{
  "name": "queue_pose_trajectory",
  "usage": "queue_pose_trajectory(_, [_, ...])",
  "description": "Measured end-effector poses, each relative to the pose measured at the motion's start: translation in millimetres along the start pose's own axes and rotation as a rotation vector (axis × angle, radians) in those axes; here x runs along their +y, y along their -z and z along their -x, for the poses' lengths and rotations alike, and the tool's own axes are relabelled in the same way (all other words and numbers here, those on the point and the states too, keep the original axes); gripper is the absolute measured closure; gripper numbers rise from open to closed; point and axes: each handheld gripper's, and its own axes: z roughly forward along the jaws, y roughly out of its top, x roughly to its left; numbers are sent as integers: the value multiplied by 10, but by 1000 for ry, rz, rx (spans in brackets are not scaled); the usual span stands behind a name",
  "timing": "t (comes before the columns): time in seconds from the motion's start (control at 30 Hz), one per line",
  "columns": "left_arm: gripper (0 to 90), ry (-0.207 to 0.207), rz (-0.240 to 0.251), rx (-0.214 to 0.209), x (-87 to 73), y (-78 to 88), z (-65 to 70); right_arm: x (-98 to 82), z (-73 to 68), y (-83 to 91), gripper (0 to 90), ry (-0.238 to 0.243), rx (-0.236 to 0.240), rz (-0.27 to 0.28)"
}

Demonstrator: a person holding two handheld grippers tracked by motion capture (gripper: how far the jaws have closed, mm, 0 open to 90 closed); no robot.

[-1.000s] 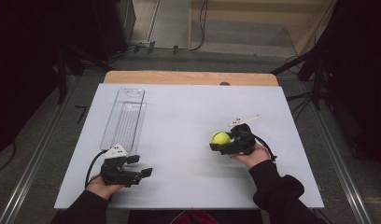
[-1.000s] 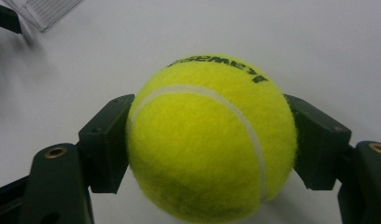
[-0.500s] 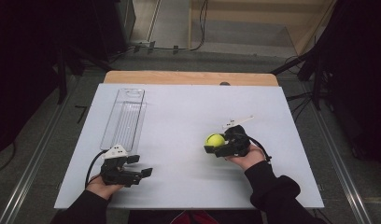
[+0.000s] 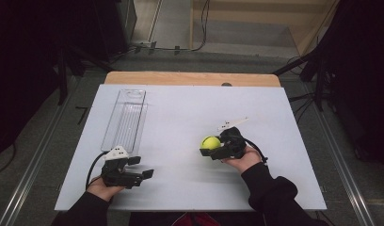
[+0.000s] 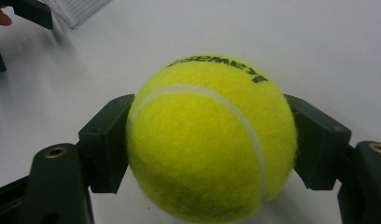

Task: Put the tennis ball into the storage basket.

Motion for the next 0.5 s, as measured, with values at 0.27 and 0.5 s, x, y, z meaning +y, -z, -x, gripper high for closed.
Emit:
queue_pose_trajectory(0.27, [211, -2, 0, -1, -1, 3, 0, 62, -51, -57, 229, 1, 13, -1])
queue_pose_trajectory(0.5, [211, 0, 1, -1, -1, 1, -4, 141, -103, -107, 229, 6, 27, 2])
